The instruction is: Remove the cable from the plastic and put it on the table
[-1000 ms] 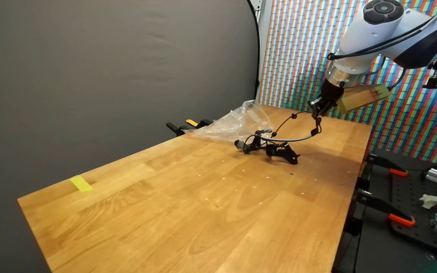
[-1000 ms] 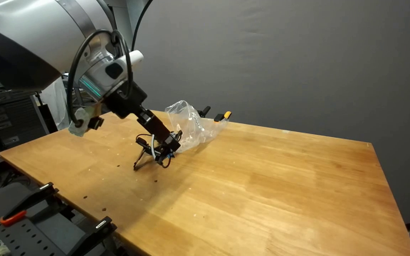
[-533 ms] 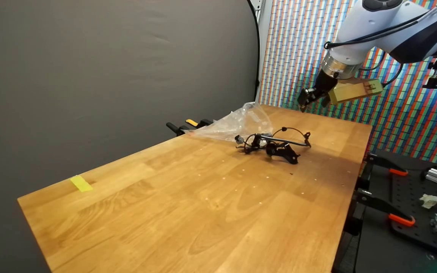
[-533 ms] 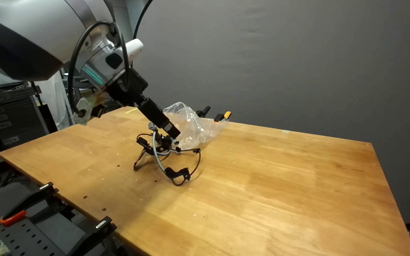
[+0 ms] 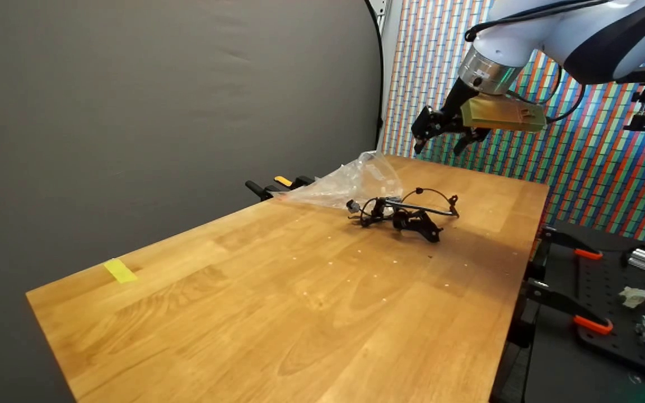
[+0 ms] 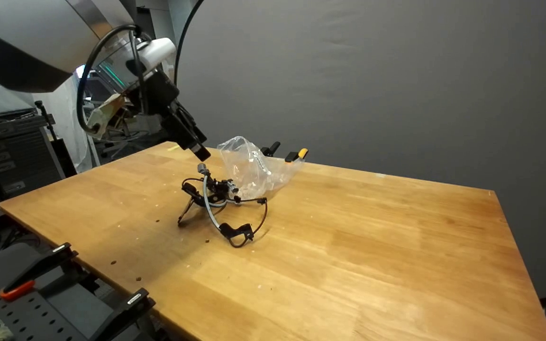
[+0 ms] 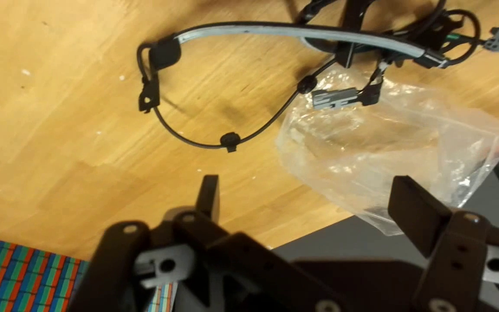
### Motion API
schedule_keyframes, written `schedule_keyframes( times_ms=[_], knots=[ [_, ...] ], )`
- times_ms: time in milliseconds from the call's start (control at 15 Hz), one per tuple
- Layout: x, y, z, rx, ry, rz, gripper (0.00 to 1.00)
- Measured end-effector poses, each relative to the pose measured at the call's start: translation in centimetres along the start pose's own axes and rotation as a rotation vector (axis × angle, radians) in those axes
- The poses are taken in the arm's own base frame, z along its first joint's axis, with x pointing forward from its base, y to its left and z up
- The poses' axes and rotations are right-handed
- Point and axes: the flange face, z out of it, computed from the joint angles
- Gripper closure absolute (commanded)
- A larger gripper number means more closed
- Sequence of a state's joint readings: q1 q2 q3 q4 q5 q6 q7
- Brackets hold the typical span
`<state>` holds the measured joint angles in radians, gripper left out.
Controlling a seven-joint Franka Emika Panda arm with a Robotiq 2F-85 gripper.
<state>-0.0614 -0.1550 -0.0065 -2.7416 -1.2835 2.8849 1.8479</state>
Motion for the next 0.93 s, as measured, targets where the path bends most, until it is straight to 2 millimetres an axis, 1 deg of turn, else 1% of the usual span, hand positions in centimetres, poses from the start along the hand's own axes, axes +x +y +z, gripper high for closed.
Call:
schedule_keyframes(
  times_ms=[133,200,333,533,667,800,867,933],
  knots=[
    [-0.3,-1.3,-0.7,-0.008,-0.016,0.025,0.0],
    [-0.3,-1.8,-1.1,-0.038,-0.012,0.04,0.0],
    [0.1,-2.1,-2.6,-0.128,0.027,0.078,0.0],
    [1.4,-1.6,-6.4,-0.263,0.122,0.149,0.0],
    [2.0,-0.8,-9.6,-0.346,0.178,0.193,0.0],
    [2.1,-0.3,-13.0,-0.387,0.199,0.213,0.0],
    [2.0,-0.1,-14.1,-0.384,0.207,0.217,0.0],
    [2.0,0.1,-14.7,-0.38,0.212,0.22,0.0]
  ],
)
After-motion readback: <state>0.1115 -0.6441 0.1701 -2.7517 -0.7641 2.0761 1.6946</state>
